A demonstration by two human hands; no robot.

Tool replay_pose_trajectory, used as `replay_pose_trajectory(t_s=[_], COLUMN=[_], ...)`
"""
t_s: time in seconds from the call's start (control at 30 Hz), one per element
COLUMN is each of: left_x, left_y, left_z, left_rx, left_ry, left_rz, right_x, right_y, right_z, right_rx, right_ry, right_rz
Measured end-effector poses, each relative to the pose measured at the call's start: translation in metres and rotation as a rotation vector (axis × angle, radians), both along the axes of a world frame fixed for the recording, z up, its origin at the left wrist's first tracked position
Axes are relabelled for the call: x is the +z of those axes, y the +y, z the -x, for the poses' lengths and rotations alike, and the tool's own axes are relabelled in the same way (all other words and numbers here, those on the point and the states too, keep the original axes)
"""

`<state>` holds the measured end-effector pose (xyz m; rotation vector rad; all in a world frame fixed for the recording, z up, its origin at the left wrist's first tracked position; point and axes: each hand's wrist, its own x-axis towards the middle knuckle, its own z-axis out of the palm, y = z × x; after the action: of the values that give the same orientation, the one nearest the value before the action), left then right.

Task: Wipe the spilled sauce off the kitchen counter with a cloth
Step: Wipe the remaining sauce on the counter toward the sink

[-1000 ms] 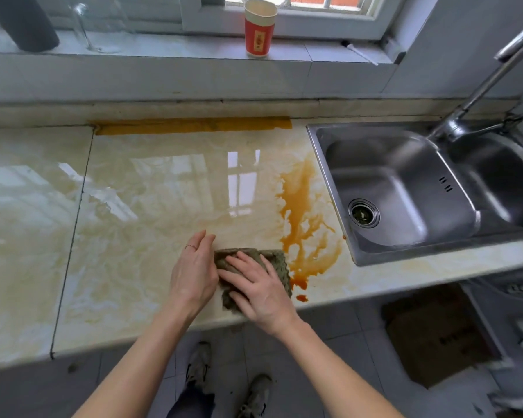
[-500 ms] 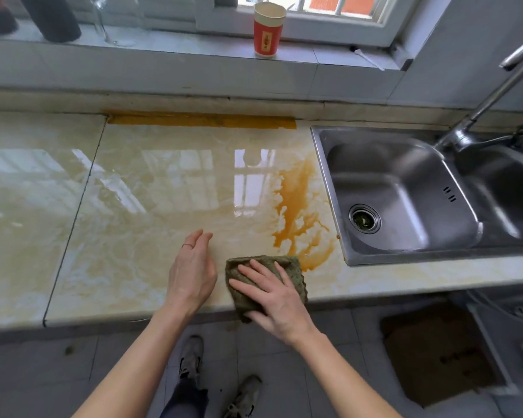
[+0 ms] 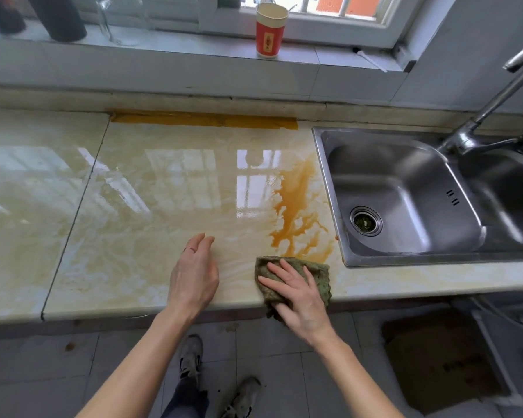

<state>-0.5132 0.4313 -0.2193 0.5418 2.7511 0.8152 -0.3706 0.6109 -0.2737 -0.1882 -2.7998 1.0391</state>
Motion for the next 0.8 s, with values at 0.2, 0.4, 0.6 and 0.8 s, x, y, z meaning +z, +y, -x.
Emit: replay_pose_trajectory(t_s=[0.2,0.4,0.6,0.8], left_x=[-0.001,-0.004,-0.004,-0.006], left_y=[0.022,0.030,0.046,0.040], left_z=[-0.006,-0.005,-0.006,0.000], left_rx=[-0.038,-0.032,-0.075,-0.088], left_ry=[-0.038,-0.035,0.008,0.020], left_rz=[-0.001,0.016,0.009,0.038], right_x=[0.000,0.000,0.001,-0.001], right_y=[0.035,0.008,0.030,0.036], right_z=[-0.009,0.002,-0.002,0.005], right_rx=[0.038,-0.215,-0.031,-0.473], right_ry=[0.020,0.080,0.089,0.183], right_rz=[-0.028,-0.003,0.008,-0.032])
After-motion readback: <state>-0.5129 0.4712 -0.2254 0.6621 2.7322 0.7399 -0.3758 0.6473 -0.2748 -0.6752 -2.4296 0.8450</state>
